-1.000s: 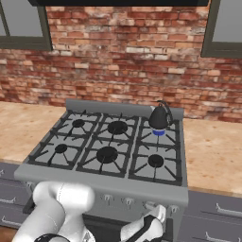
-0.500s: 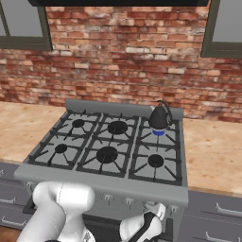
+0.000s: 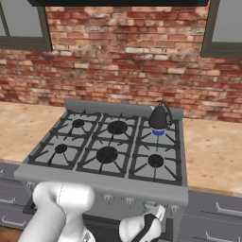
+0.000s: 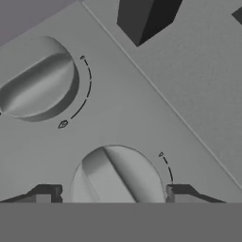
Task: The kettle is done boiling. Turn off the stove, then wait for 300 timesteps before moving the kettle to the dining table.
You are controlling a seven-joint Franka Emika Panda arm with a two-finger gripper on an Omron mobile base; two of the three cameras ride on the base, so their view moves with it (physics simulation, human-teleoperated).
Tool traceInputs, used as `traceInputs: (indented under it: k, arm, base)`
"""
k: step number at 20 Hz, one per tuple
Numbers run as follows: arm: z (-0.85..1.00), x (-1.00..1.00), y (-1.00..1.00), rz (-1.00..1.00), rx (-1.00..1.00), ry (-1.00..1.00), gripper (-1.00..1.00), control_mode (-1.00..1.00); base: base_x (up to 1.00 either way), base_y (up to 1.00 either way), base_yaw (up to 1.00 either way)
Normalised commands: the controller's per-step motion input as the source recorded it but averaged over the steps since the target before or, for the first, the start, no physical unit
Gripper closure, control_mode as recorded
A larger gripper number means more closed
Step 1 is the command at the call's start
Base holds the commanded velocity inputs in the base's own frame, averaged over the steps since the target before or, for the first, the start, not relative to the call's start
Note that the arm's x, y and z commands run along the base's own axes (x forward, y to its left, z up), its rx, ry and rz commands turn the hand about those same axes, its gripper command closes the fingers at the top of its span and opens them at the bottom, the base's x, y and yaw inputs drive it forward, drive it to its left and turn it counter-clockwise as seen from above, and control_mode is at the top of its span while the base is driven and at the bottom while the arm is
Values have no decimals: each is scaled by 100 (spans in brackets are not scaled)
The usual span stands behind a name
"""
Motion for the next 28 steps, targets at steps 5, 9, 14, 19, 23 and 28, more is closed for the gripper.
traceInputs:
  k: [5,9,14,19,23,28]
  arm:
    - [0,7,7,-3,0,0,100,-100]
    - [0,0,5,-1,0,0,100,-100]
    - [0,0,-1,0,2,0,100,-100]
    - [0,-1,-20,0,20,0,100,-100]
    - [-7,-4,-30,0,29,0,100,-100]
    - [-8,-3,-24,-1,27,0,100,-100]
  base:
    - [0,0,0]
    - [0,0,0]
    - [0,0,0]
    - [0,0,0]
    - [0,0,0]
    - [0,0,0]
